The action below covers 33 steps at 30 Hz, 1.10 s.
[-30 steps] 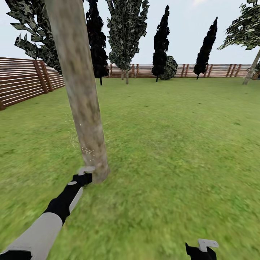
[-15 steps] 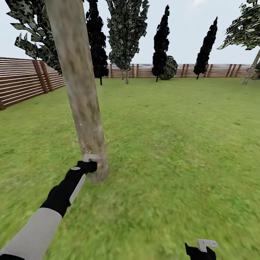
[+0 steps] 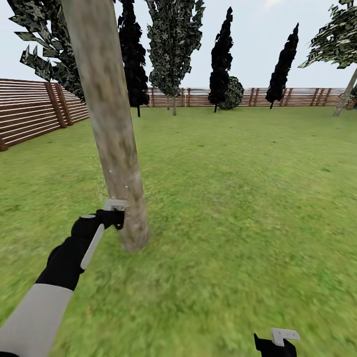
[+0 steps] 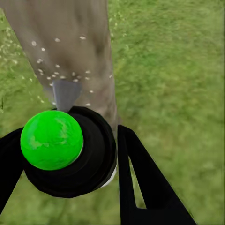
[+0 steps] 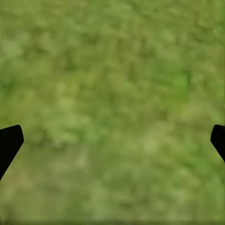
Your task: In the garden, pick up the pesticide atomizer on the floor and spray pesticide onto both trees until each tree trunk is fully covered.
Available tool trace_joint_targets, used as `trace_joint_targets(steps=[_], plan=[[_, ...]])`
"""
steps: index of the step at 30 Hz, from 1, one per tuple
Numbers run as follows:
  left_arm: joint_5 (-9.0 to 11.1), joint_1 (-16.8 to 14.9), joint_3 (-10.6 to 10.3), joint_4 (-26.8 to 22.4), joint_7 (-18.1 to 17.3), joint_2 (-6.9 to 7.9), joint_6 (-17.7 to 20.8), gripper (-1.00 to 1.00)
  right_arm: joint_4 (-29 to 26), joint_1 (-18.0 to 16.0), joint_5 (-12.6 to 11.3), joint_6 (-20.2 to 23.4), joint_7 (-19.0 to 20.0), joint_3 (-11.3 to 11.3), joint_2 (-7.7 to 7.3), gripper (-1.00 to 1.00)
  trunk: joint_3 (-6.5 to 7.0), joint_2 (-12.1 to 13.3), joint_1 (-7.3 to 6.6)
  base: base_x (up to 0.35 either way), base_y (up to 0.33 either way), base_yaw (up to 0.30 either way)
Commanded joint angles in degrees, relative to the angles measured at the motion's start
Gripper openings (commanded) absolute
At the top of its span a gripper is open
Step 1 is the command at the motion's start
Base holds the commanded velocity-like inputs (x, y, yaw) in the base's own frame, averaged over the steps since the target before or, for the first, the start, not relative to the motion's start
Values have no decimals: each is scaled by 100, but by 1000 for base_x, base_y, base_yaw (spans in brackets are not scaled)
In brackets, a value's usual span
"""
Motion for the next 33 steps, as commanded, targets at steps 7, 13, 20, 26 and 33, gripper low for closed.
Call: trace_joint_targets(steps=[7,13,20,26,33], plan=[[11,-133,423,-57,-8,100,454,-100,0,0,0,0,0,0,0,100,0,0,0,0,0,0],[18,-278,192,-699,0,20,1160,-100,0,0,0,0,0,0,1,100,0,0,0,0,0,0],[3,-857,257,-757,-3,170,1438,-100,0,0,0,0,0,0,3,100,0,0,0,0,0,0],[-13,-1298,236,-730,0,191,1495,-100,0,0,0,0,0,0,2,100,0,0,0,0,0,0],[-8,-932,217,68,-14,182,1389,-100,0,0,0,0,3,0,7,100,0,0,0,0,0,0]])
